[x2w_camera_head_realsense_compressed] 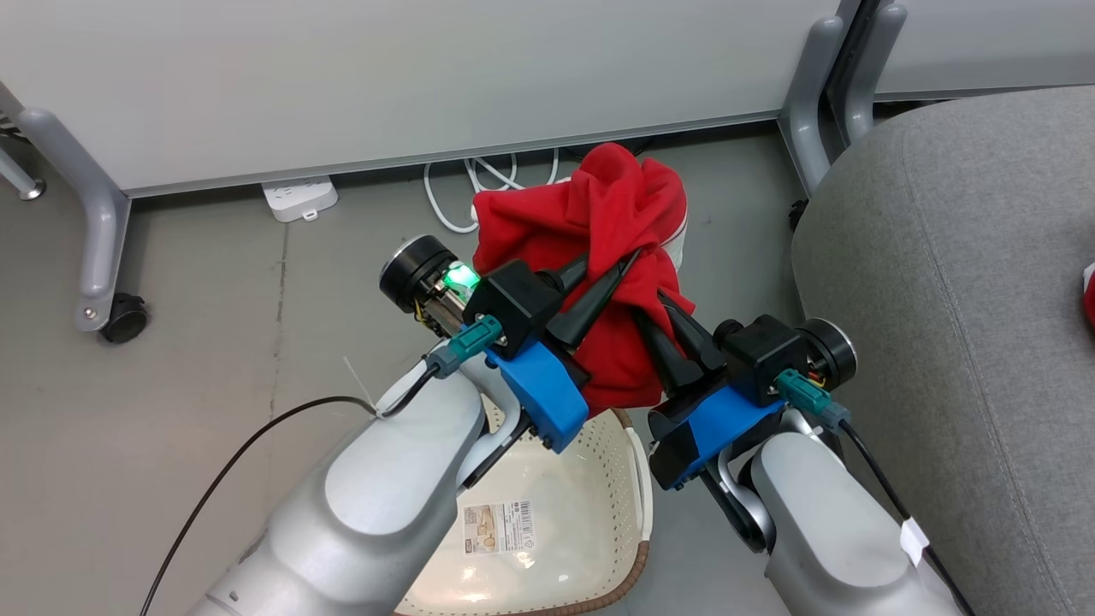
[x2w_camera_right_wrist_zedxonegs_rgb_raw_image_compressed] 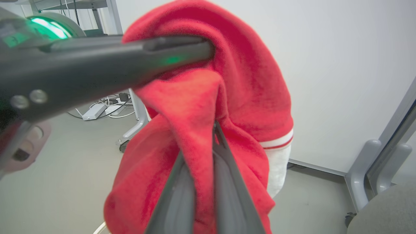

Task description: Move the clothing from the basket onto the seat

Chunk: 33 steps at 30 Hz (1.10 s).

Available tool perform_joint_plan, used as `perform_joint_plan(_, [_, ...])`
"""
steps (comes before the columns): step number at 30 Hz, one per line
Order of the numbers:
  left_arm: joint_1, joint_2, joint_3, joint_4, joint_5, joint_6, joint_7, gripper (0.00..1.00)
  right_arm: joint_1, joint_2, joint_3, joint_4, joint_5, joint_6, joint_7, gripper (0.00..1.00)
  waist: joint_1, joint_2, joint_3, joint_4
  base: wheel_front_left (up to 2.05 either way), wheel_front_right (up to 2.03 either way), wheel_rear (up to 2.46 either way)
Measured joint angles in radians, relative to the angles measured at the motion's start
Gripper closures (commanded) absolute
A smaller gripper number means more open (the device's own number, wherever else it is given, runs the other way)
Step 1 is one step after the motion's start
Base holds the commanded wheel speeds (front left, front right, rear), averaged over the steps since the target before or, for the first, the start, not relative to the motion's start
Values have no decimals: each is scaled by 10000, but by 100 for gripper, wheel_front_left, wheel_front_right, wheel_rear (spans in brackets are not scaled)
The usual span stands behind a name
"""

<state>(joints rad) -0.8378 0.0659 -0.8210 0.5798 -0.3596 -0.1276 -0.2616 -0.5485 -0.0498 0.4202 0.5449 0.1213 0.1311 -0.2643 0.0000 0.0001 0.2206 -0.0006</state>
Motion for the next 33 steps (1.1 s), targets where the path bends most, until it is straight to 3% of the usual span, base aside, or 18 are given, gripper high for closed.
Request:
perform_joint_plan(2, [0, -6, 4, -2, 2, 0, 0, 100, -3, 0, 2, 2, 6, 0, -2, 100, 0, 0, 7, 5, 0, 0, 0])
perform_joint_plan(3, [0, -6, 12, -2, 2, 0, 0, 93, -8, 0, 2, 2, 13, 0, -2, 100, 0, 0, 7, 6, 0, 0, 0])
perform_joint_plan(4, [0, -10, 19, -2, 2, 0, 0, 52, -10, 0, 2, 4, 15, 0, -2, 100, 0, 0, 5, 7, 0, 0, 0])
perform_joint_plan(5, [0, -15, 27, 0, 2, 0, 0, 0, -12, 0, 0, 6, 23, 0, -2, 100, 0, 0, 3, 10, 0, 0, 0])
perform_joint_plan(22, [1, -56, 238, 44, 178, 2, -2, 0, -25, 2, -222, -10, 119, 0, 0, 100, 0, 0, 68, -126, 0, 0, 0])
perform_joint_plan(33, [26, 136, 268, -113, 303, 2, -10, 0, -56, 0, -1131, -221, 119, 0, 0, 100, 0, 0, 358, -1096, 0, 0, 0])
